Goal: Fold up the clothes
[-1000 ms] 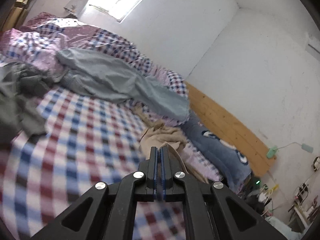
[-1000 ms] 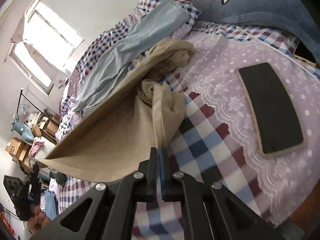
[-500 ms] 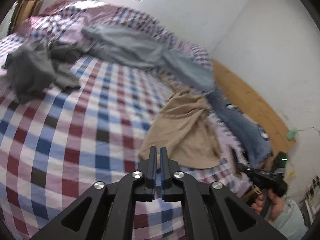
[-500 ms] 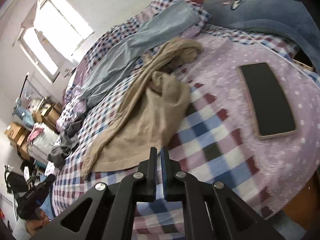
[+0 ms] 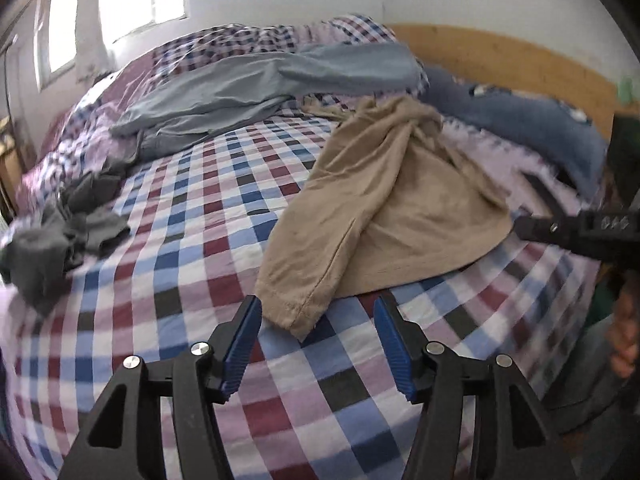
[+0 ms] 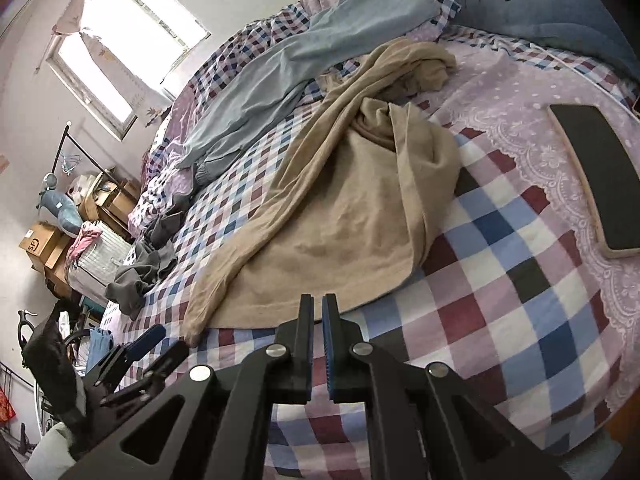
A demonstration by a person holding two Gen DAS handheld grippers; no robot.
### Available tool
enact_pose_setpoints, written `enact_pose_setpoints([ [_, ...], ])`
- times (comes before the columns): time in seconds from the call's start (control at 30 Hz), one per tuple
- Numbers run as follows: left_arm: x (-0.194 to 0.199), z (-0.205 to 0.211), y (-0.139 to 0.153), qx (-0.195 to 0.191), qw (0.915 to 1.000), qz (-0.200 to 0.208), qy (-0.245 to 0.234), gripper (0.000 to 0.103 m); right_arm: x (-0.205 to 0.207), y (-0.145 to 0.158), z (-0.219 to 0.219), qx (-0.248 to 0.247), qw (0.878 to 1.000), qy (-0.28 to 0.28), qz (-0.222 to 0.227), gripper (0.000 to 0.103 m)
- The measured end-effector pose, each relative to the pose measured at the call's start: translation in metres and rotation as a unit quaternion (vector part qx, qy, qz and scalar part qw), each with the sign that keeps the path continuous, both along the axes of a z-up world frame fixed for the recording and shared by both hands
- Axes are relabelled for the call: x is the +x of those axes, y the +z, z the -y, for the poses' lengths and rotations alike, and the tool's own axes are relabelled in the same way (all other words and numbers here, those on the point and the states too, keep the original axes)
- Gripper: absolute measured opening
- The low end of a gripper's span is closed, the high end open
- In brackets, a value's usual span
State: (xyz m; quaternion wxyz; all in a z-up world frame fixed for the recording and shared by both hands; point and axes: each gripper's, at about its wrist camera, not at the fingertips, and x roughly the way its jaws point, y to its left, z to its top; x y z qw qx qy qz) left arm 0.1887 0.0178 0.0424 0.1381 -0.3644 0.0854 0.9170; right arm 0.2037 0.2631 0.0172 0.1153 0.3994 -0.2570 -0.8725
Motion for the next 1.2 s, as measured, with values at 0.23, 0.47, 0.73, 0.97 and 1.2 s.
enact_pose_setpoints([
  [0.23,-0.021,-0.014,-0.019,-0.036,0.9991,0.019,-0.005,0.036,-0.002,-0.004,-0.005,-0.018,1.0,-0.006,0.012,0.005],
  [0.47,-0.024,0.014,-0.005,0.07,0.9972,0.021,0.013,0.002,-0.004,-0.005,-0.013,-0.015,0.999,-0.027,0.019,0.008],
  [0.73,-0.029,0.059,0.009,0.197,0.9787,0.021,0.054,0.0,-0.024,0.014,-0.038,0.022,0.998,-0.059,-0.006,0.025],
  [0.97,-0.038,0.092,0.009,0.273,0.9576,0.037,0.084,0.0,-0.082,0.023,-0.049,0.103,0.992,-0.069,-0.022,0.04],
  [1.2,-0.03,0.05,0.009,0.166,0.9853,0.033,0.025,0.02,-0.132,0.015,-0.052,0.134,0.988,-0.07,-0.013,0.04],
])
